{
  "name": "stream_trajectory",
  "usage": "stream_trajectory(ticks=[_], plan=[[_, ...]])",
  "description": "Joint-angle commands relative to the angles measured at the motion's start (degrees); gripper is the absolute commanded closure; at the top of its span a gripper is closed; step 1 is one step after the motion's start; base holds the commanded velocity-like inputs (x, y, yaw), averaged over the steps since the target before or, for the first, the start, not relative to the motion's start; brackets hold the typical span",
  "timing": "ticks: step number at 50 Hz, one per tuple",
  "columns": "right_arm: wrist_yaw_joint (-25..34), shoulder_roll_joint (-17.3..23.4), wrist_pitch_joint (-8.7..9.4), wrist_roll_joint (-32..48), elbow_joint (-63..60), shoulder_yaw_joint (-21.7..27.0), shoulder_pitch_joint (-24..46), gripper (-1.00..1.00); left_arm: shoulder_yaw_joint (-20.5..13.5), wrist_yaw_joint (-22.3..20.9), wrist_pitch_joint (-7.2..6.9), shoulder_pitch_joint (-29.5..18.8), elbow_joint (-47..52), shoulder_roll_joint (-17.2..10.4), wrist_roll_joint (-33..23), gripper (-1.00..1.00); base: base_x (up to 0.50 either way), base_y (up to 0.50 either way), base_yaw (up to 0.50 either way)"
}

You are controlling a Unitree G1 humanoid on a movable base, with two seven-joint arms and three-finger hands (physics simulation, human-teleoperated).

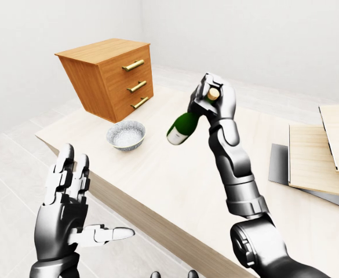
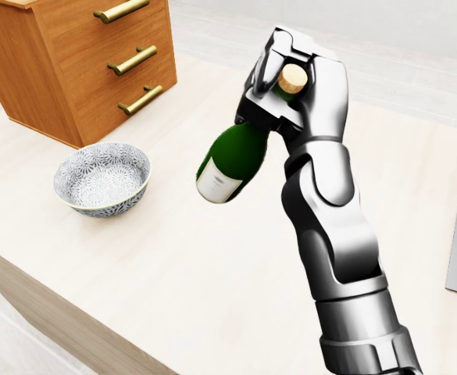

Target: Put the wine bottle on the wine rack.

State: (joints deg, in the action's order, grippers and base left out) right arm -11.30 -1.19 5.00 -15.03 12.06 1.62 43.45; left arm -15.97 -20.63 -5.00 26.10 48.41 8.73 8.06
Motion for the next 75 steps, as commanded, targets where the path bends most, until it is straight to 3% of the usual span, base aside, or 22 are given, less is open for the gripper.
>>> stream_trajectory(ticks=[1, 18, 33, 44, 59, 75], plan=[[-3.0, 2.5, 0.0, -1.8, -15.0, 1.5, -2.4, 1.0, -0.3, -0.3, 0.0, 0.0, -0.8, 0.2, 0.4, -1.0, 0.0, 0.0, 0.0], [-9.9, 7.1, 0.0, -14.6, -35.8, 9.1, -5.7, 1.0, -0.5, -0.3, 0.0, -0.5, -3.6, -0.3, 0.2, -1.0, 0.0, 0.0, 0.0], [-18.7, 14.1, 0.0, -30.7, -42.7, 17.8, -9.8, 1.0, -1.4, -0.1, 0.0, -1.0, -1.7, -0.4, 0.7, -1.0, 0.0, 0.0, 0.0], [-18.7, 21.4, 0.0, -46.6, -43.1, 23.8, -15.6, 1.0, -1.4, 0.1, 0.0, -1.7, -0.6, -0.4, 0.4, -1.0, 0.0, 0.0, 0.0], [-18.7, 30.8, 0.0, -58.2, -41.2, 29.7, -23.6, 1.0, -1.3, 0.3, 0.0, -2.2, 0.5, -0.7, 0.2, -1.0, 0.0, 0.0, 0.0], [-18.7, 37.3, 0.0, -66.7, -38.1, 37.8, -29.7, 1.0, -1.0, 0.3, 0.0, -1.7, -1.0, -0.6, 0.2, -1.0, 0.0, 0.0, 0.0]])
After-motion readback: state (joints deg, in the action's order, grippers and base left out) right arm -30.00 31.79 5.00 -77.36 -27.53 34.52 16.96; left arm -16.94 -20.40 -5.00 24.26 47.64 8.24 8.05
